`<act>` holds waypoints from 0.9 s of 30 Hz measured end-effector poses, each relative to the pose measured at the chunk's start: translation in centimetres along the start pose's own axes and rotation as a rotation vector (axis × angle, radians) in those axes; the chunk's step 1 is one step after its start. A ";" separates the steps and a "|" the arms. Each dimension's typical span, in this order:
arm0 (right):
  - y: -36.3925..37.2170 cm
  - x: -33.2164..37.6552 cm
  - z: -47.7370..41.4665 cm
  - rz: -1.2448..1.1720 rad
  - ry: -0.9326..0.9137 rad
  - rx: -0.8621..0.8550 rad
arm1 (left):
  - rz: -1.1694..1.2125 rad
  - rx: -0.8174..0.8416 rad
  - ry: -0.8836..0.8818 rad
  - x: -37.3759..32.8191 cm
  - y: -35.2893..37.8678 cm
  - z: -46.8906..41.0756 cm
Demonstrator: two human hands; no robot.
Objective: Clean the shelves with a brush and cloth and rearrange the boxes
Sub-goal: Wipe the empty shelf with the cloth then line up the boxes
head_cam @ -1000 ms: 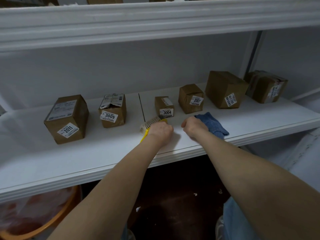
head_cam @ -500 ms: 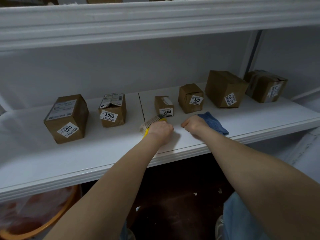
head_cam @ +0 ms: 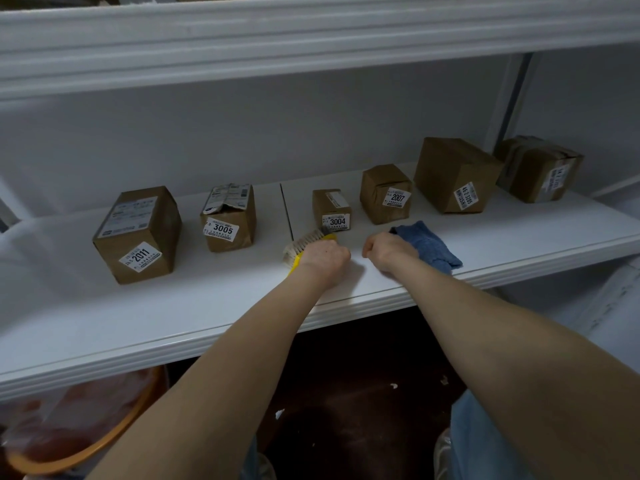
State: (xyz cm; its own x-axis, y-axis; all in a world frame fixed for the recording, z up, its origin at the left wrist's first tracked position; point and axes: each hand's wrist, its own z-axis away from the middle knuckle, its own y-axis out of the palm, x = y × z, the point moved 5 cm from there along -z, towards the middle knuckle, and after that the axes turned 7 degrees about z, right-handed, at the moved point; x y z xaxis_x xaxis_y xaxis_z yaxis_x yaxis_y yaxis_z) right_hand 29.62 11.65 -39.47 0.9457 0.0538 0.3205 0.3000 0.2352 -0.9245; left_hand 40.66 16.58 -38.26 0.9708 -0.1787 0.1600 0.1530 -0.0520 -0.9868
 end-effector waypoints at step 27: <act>-0.3 0.0 0.3 0.016 0.054 -0.174 | 0.015 0.050 -0.009 -0.2 -0.1 -0.3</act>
State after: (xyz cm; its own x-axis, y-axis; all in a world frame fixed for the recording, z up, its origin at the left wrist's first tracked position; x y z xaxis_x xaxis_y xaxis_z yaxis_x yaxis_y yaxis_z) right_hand 29.47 11.92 -39.18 0.9546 0.0034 0.2980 0.2972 0.0633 -0.9527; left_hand 40.45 16.34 -38.19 0.9747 -0.1698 0.1454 0.1475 -0.0001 -0.9891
